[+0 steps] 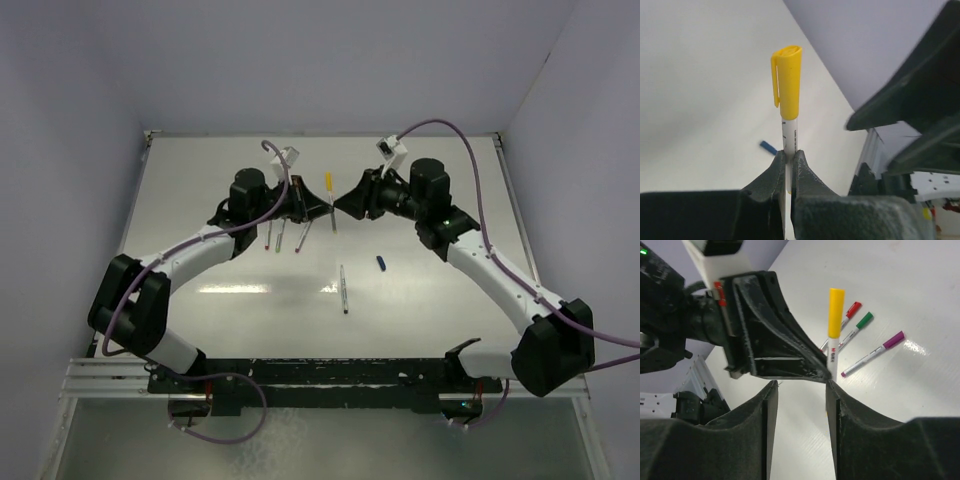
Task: Insert the pens into the pen caps
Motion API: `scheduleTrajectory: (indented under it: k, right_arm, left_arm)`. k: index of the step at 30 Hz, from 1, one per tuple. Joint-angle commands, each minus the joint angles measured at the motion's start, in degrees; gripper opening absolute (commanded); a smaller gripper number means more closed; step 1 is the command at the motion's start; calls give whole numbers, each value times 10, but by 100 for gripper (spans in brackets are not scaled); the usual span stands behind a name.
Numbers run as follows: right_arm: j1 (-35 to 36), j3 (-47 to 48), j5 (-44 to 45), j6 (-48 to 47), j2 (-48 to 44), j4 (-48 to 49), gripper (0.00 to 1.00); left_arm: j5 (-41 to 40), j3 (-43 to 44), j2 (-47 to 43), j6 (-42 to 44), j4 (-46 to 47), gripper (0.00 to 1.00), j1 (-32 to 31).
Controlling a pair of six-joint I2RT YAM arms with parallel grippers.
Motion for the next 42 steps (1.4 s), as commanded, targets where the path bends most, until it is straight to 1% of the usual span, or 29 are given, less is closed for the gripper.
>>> scheduleTrajectory:
  k: [1,4,7,11,15,20,23,27,34,36,39,42]
  right_arm:
    - [5,84,59,-3,-36,-9,47]
    - [5,94,108,-23,-62,-13,49]
    - [4,88,159,-40,-81,-33,50]
    - [5,79,233,-43,-85,-90,50]
    - [4,55,264,-33,-90,-119,49]
    - [4,26,281,-23,-105,-126,49]
    - [4,22,287,-23,-107,-134,49]
    - [4,16,293,-23,-105,-134,49]
    - [4,7,295,-22,-99,-137,49]
    - [4,7,298,-23,-101,-138,49]
    - [4,5,301,-24,-103,-140,49]
    - [4,2,302,-23,-105,-141,49]
  left_arm:
    - [-82,42,-2,112,-172,0,9]
    - [-125,67,36,150,-270,0,9]
    - [-153,109,84,174,-319,0,1]
    - [-206,184,145,209,-391,0,-29]
    - [-272,258,209,236,-463,0,-54]
    - [-302,306,260,232,-486,0,-56]
    - [-321,327,279,228,-503,2,-56]
    - [-344,335,292,217,-504,8,-56]
    - [-354,362,329,217,-515,11,-56]
    - [-355,368,338,218,-518,14,-56]
    - [-358,376,349,222,-522,25,-56]
    - [-361,379,354,223,-522,30,-55]
